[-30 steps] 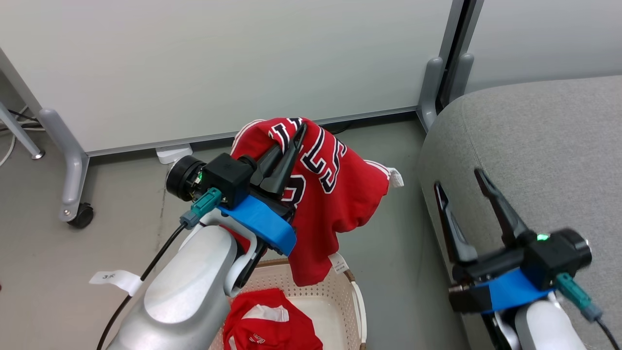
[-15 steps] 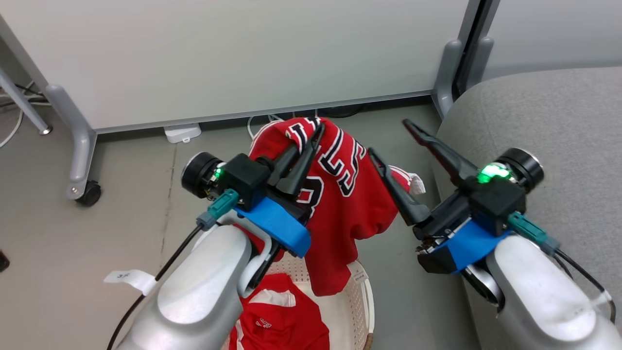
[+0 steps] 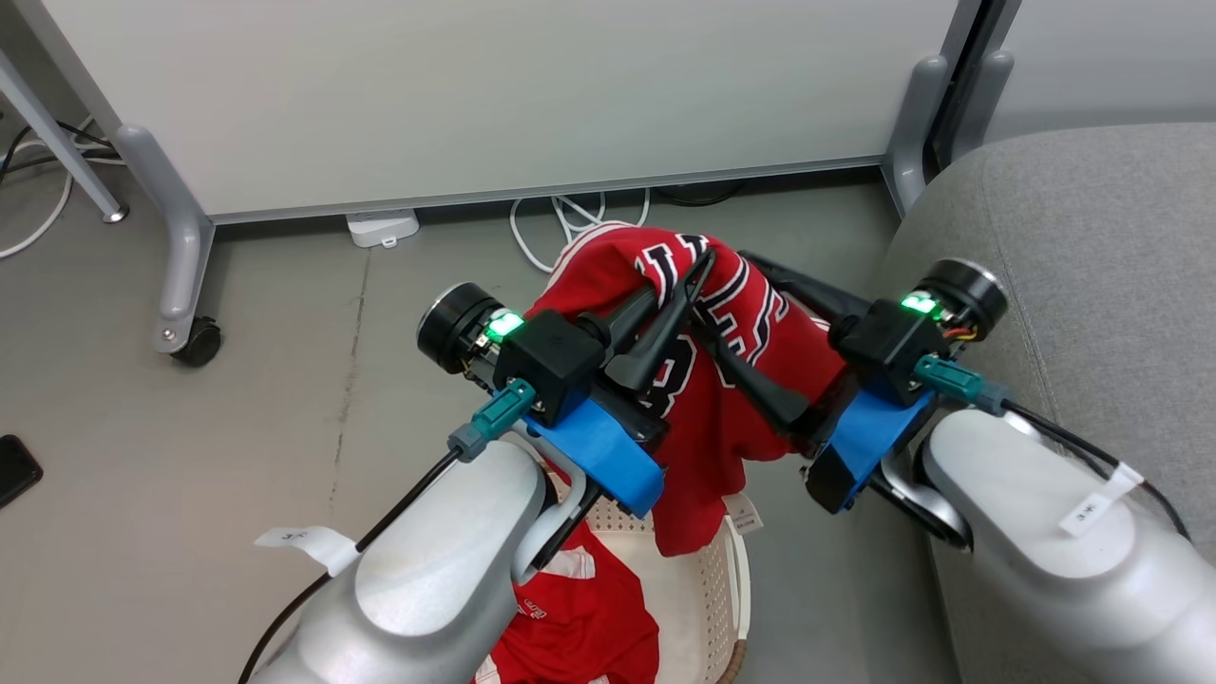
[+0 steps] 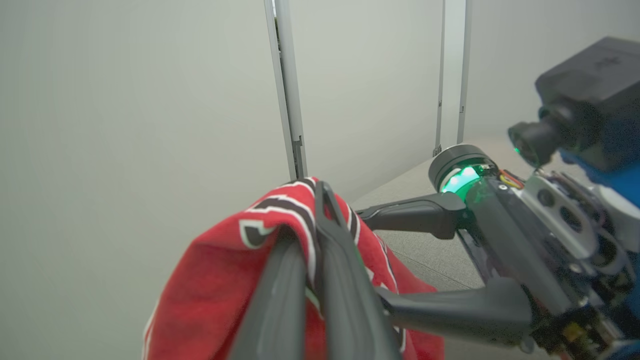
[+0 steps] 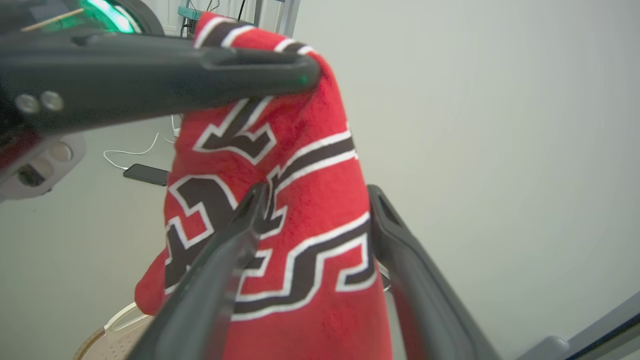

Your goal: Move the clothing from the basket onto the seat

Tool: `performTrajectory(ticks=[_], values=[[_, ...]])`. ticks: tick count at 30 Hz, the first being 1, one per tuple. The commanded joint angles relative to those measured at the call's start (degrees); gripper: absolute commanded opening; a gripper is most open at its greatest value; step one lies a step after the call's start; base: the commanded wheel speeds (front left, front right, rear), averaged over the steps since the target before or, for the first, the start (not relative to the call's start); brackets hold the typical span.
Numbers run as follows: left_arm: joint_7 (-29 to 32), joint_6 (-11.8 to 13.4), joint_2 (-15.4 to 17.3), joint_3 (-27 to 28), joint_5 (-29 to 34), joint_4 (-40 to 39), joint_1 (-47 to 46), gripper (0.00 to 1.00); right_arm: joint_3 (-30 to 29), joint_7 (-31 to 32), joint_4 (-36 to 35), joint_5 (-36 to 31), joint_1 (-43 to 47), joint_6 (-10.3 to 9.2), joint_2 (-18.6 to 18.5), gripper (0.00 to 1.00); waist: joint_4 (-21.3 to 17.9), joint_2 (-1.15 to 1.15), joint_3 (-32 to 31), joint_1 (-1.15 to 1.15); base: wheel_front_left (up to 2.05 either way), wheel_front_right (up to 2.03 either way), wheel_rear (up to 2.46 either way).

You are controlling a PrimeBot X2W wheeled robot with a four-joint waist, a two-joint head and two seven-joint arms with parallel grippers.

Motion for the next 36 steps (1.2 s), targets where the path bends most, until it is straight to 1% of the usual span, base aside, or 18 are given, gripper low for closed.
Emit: performTrajectory(ticks=[1,4,5,6,7,11,33,34,35,36], values=[[-0.3,-0.3,-0.1,-0.2,0.3,-0.5,-0.9,0.0,2.0,0.0,1.3,2.1,-1.1,0.03,0.3,1.0,0.0,0.0,0.2,-0.01,0.0,0.0,0.0],[-0.4,-0.4,-0.2,-0.6,0.3,-1.1,-1.3,0.0,5.8,0.0,4.6,5.8,-2.3,0.02,0.4,1.0,0.2,0.0,0.5,-0.01,0.0,0.0,0.0],[-0.4,-0.4,-0.2,-0.7,0.3,-1.3,-1.4,0.0,6.6,0.0,5.3,7.0,-2.7,0.03,0.7,0.45,0.3,0.0,0.6,-0.01,0.0,0.0,0.0],[-0.4,-0.3,-0.2,-0.7,0.3,-1.4,-1.4,0.0,6.8,0.0,5.8,8.0,-3.1,0.02,1.1,0.06,0.3,0.0,0.7,-0.01,0.0,0.0,0.0],[-0.4,-0.4,-0.1,-0.7,0.3,-1.5,-1.4,0.0,7.0,0.0,6.1,8.9,-3.1,0.03,1.3,0.0,0.3,0.0,0.7,-0.01,0.0,0.0,0.0],[-0.4,-0.4,0.4,-0.6,0.3,-1.4,-1.3,0.0,6.2,0.0,5.6,10.1,-2.3,0.03,1.8,0.0,0.3,0.0,0.9,-0.01,0.0,0.0,0.0],[-0.5,0.2,0.5,-0.5,0.0,0.0,-0.5,0.0,2.1,0.0,3.5,8.6,0.4,0.03,2.1,0.0,0.0,0.0,0.5,-0.01,0.0,0.0,0.0],[-0.5,0.2,0.4,-0.4,-0.1,0.1,-0.4,0.27,1.8,0.0,3.5,8.5,0.5,0.03,2.2,0.0,0.0,0.0,0.5,-0.01,0.0,0.0,0.0],[-0.5,0.2,0.4,-0.3,-0.1,0.2,-0.3,0.51,1.1,0.0,3.6,8.3,0.5,0.03,2.2,0.0,0.0,0.0,0.5,-0.01,0.0,0.0,0.0],[-0.5,0.2,0.3,-0.4,-0.1,0.2,-0.2,1.0,0.4,0.0,3.8,8.0,0.5,0.03,2.2,0.0,0.1,0.0,0.5,-0.01,0.0,0.0,0.0]])
